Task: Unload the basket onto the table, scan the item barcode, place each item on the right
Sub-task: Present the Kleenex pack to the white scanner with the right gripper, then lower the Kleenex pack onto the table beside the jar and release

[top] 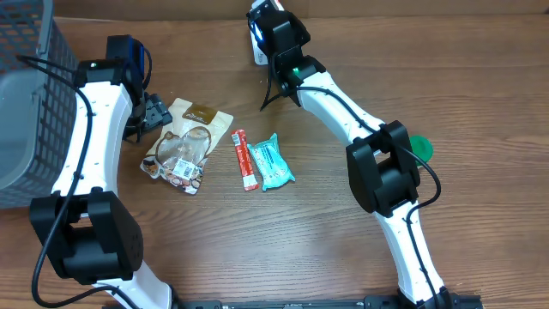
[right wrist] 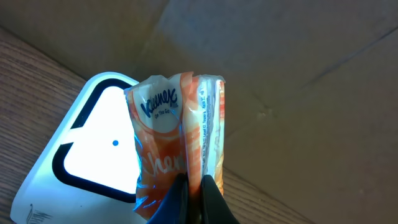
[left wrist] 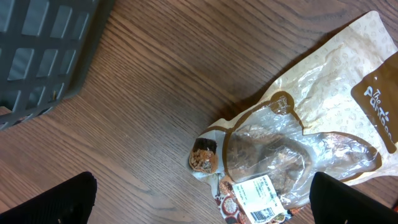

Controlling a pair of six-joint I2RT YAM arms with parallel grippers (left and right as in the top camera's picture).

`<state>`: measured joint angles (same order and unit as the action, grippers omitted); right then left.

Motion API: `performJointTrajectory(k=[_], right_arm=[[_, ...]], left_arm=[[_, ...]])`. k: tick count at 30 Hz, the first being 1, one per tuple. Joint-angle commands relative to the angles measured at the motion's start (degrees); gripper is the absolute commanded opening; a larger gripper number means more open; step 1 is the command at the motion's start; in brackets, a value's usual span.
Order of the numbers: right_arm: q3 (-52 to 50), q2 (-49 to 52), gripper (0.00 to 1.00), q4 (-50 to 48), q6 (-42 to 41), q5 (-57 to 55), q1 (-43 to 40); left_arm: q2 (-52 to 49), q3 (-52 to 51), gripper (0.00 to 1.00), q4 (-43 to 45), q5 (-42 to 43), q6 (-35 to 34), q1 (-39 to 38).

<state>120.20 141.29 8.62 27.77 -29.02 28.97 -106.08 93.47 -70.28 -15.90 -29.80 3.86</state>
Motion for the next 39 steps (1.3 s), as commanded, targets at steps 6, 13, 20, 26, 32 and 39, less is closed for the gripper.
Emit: performJointTrajectory(k=[6, 13, 20, 26, 32, 39], right_arm=[[0.0, 0.3, 0.04, -0.2, 0.5, -0.9, 0.3], [0.0, 0.9, 0.04, 0.9, 0.4, -0.9, 0.3], [0.1, -5.5, 0.04, 6.3, -12.4, -0.9, 0.3], [0.1, -18.4, 0.04, 23.0, -22.8, -0.9, 0.2], [0.1, -25.6, 0.04, 48.1, -32.0, 13.3, -2.9], [-7.0, -25.2, 0.04, 68.8, -35.8, 24.9, -12.2]], left_arm=[[0.5, 1.0, 1.0, 0.1, -0.6, 0.0, -0.2], [0.5, 1.0, 1.0, 0.1, -0.6, 0.0, -0.2], [0.5, 1.0, 1.0, 0.1, -0.6, 0.0, -0.2], [0.5, 1.0, 1.0, 0.1, -0.6, 0.0, -0.2], [0.5, 1.0, 1.0, 0.1, -0.6, 0.0, -0.2], [0.5, 1.0, 1.0, 0.1, -0.6, 0.0, -0.2]])
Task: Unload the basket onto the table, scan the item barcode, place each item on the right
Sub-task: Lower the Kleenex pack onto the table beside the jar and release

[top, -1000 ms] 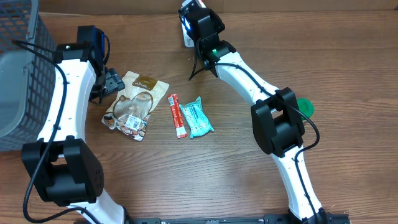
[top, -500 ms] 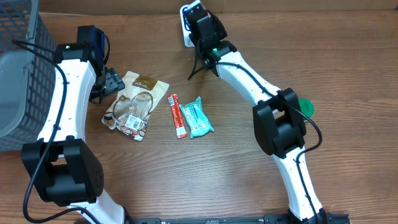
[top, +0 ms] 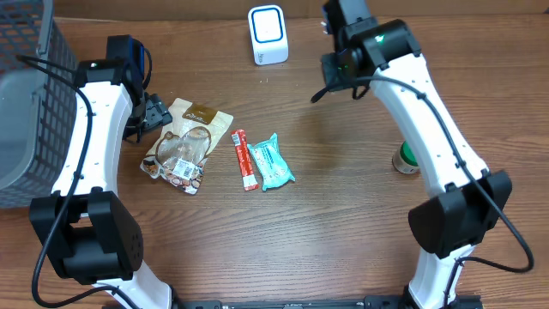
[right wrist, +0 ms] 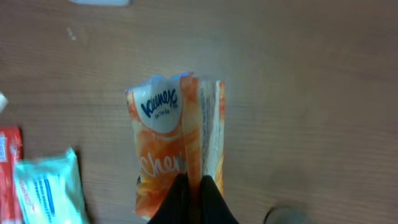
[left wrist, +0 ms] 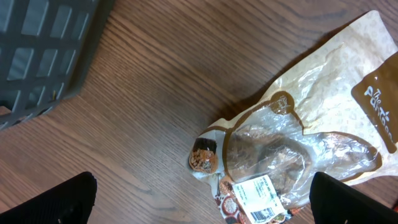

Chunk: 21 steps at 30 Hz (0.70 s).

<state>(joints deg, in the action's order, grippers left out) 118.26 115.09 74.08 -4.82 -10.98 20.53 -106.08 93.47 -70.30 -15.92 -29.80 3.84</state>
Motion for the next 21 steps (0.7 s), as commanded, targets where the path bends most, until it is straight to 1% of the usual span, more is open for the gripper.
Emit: performJointTrajectory(k=[1, 3, 4, 6, 11, 12, 14, 16, 17, 19, 20, 21], right_arm=[[-6.8, 1.0, 0.04, 3.3, -3.2, 7.3, -4.6], [-10.8, 1.0, 0.04, 2.5, -3.8, 7.8, -6.3], [-14.4, 1.0, 0.04, 0.6, -3.8, 7.7, -7.5], [-17.8, 1.0, 0.04, -1.6, -3.8, 7.7, -8.5], [-23.0, 1.0, 0.04, -5.2, -3.8, 5.6, -10.0], [-23.4, 1.0, 0.08, -5.5, -3.8, 5.2, -10.1], [-23.9, 1.0, 0.23, -5.8, -3.8, 4.8, -10.2], [-23.9, 1.0, 0.6, -5.9, -3.8, 4.9, -10.2], [-23.9, 1.0, 0.72, -5.9, -3.8, 4.9, -10.2], [-23.9, 1.0, 0.75, -5.8, -3.8, 5.8, -10.1], [-23.9, 1.0, 0.75, -5.7, -3.8, 6.6, -10.0], [-23.9, 0.9, 0.74, -5.1, -3.8, 9.9, -9.7]], left_arm=[[0.5, 1.0, 1.0, 0.1, -0.6, 0.0, -0.2], [0.5, 1.0, 1.0, 0.1, -0.6, 0.0, -0.2], [0.5, 1.0, 1.0, 0.1, -0.6, 0.0, -0.2], [0.5, 1.0, 1.0, 0.1, -0.6, 0.0, -0.2], [0.5, 1.0, 1.0, 0.1, -0.6, 0.0, -0.2], [0.5, 1.0, 1.0, 0.1, -0.6, 0.0, -0.2], [0.5, 1.0, 1.0, 0.1, -0.6, 0.0, -0.2], [0.5, 1.0, 1.0, 0.1, -0.6, 0.0, -0.2], [0.5, 1.0, 1.0, 0.1, -0.6, 0.0, -0.2], [0.5, 1.0, 1.0, 0.1, -0.6, 0.0, -0.2], [0.5, 1.0, 1.0, 0.1, -0.6, 0.0, -0.2], [0.5, 1.0, 1.0, 0.1, -0.6, 0.0, -0.2]])
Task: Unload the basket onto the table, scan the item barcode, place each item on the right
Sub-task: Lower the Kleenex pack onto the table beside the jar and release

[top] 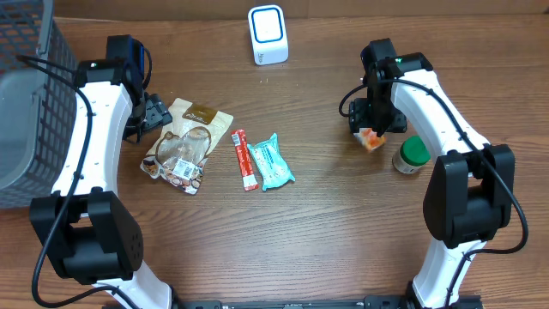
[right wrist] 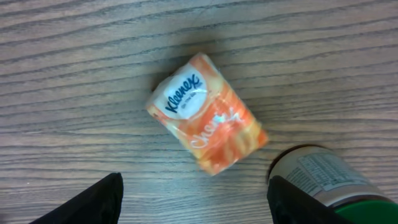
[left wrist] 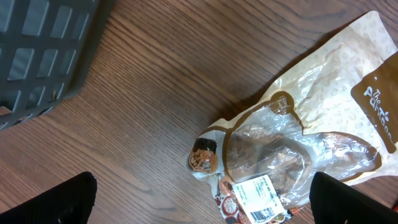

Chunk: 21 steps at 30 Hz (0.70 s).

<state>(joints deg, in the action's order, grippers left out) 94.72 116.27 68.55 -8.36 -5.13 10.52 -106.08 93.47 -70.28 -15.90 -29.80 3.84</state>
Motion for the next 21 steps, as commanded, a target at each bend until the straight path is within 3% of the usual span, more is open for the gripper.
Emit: performJointTrajectory(k=[1, 4, 5, 6, 21], right_arm=[[-0.4, -0.2, 0.73, 0.7, -0.3, 6.9, 0.7], [-0.4, -0.2, 0.73, 1.5, -0.3, 12.9, 1.6], [-0.4, -0.2, 0.79, 1.9, -0.3, 14.0, 2.1], [-0.4, -0.2, 1.0, 2.1, -0.3, 14.4, 2.4], [-0.4, -0.2, 1.0, -3.7, -0.2, 14.2, 3.5]], left_arm=[[0.5, 1.0, 1.0, 0.1, -0.6, 0.0, -0.2], [0.5, 1.0, 1.0, 0.1, -0.6, 0.0, -0.2], [0.5, 1.0, 1.0, 0.1, -0.6, 0.0, -0.2], [0.5, 1.0, 1.0, 0.1, -0.6, 0.0, -0.2], [0.5, 1.0, 1.0, 0.1, -0.6, 0.0, -0.2]])
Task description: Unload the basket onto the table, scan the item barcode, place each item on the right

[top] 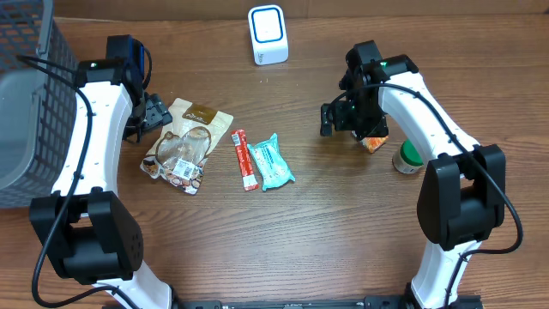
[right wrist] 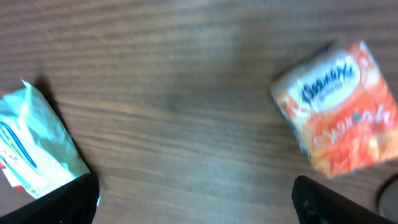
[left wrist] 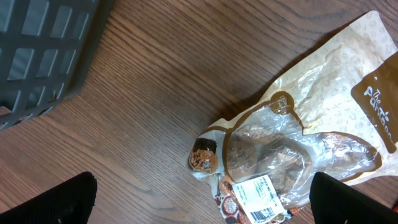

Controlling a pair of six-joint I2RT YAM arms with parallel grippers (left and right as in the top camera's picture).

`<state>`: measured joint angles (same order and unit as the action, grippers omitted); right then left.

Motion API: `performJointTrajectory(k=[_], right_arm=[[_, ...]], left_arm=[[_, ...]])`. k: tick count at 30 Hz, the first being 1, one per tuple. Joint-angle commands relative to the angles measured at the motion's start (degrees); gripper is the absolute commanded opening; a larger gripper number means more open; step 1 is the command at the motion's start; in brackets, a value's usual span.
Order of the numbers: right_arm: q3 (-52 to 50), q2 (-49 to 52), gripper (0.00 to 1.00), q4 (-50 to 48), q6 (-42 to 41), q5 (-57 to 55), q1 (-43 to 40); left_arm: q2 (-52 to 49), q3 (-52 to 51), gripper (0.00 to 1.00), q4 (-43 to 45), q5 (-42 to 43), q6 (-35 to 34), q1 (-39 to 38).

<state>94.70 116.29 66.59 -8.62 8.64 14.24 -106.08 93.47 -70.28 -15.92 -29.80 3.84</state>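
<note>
The orange Kleenex pack lies on the table beside a green-lidded jar; in the right wrist view the orange pack is blurred at the right. My right gripper hovers open just left of it over bare wood, holding nothing. The white scanner stands at the back edge. My left gripper stays open over the corner of a tan snack pouch, whose barcode label faces up.
A red stick pack and a teal pack lie mid-table next to the snack pouch. A grey wire basket stands at the far left.
My open right gripper has moved left, off the Kleenex pack; the pack now sits at the right of its view and the teal pack has come in at the left. The left arm is unchanged.
First my right gripper was shut on the Kleenex pack, holding it at the scanner. Then it held the pack over the right side of the table. Later the pack lay by the jar with the gripper open above it, and now the gripper is left of it.
</note>
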Motion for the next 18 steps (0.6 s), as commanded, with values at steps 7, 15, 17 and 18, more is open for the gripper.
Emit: performJointTrajectory(k=[7, 15, 17, 18], right_arm=[[-0.3, -0.2, 1.0, -7.0, 0.0, 0.5, -0.3], [-0.3, -0.2, 1.0, -9.2, 0.0, 0.5, -0.3], [-0.3, -0.2, 1.0, -9.3, 0.0, 0.5, -0.3], [-0.3, -0.2, 1.0, -9.3, 0.0, 0.5, -0.3]], left_arm=[[0.5, 1.0, 1.0, 0.1, -0.6, 0.0, -0.2], [0.5, 1.0, 1.0, 0.1, -0.6, 0.0, -0.2], [0.5, 1.0, 1.0, 0.1, -0.6, 0.0, -0.2], [0.5, 1.0, 1.0, 0.1, -0.6, 0.0, -0.2]])
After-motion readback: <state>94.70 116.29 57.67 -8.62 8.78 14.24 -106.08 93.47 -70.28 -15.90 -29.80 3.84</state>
